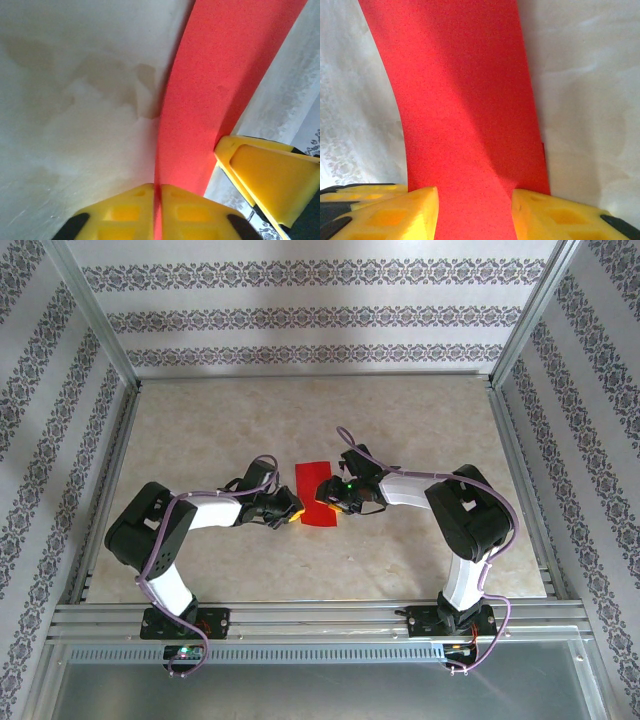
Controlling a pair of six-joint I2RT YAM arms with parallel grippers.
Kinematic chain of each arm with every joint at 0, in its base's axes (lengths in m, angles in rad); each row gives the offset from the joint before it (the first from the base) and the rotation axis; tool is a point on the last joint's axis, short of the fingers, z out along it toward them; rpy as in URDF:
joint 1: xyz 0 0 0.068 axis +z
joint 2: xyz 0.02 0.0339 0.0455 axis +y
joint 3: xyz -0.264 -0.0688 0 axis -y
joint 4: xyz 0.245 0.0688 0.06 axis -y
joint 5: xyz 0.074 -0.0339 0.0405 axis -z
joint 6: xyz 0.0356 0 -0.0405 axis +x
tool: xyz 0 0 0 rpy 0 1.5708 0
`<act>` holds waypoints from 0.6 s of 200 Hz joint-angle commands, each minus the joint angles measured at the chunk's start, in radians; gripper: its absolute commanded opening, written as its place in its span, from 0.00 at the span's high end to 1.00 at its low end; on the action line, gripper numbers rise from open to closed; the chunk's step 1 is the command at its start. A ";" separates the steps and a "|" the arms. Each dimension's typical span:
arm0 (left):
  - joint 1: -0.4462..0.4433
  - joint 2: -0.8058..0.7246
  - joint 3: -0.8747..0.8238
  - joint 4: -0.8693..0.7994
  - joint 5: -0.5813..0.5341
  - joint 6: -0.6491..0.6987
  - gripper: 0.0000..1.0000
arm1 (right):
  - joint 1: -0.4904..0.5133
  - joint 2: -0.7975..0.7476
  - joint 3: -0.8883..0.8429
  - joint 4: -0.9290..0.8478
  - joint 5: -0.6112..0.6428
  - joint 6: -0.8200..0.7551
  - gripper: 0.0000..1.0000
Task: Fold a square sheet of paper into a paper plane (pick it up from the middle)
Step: Third fold the triangle at the center of the table.
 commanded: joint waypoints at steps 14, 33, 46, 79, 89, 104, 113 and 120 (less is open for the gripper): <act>0.015 0.007 0.029 0.039 0.028 -0.031 1.00 | -0.021 -0.012 -0.042 -0.036 0.024 -0.052 0.49; 0.018 0.000 0.033 0.037 0.037 -0.052 1.00 | -0.031 -0.078 -0.009 -0.032 0.013 -0.132 0.46; 0.017 -0.007 0.040 0.038 0.046 -0.065 1.00 | -0.032 -0.127 0.006 -0.042 0.024 -0.206 0.41; 0.018 -0.024 0.056 0.016 0.050 -0.098 1.00 | -0.028 -0.253 -0.042 -0.014 0.101 -0.413 0.29; 0.017 -0.028 0.064 -0.002 0.046 -0.105 1.00 | -0.022 -0.291 -0.076 0.017 0.125 -0.481 0.28; 0.017 -0.033 0.076 -0.030 0.044 -0.115 1.00 | -0.006 -0.341 -0.125 0.063 0.157 -0.584 0.27; 0.017 -0.034 0.080 -0.040 0.044 -0.121 1.00 | 0.010 -0.366 -0.149 0.089 0.179 -0.642 0.28; 0.017 -0.035 0.085 -0.048 0.041 -0.124 1.00 | 0.020 -0.377 -0.160 0.100 0.197 -0.679 0.30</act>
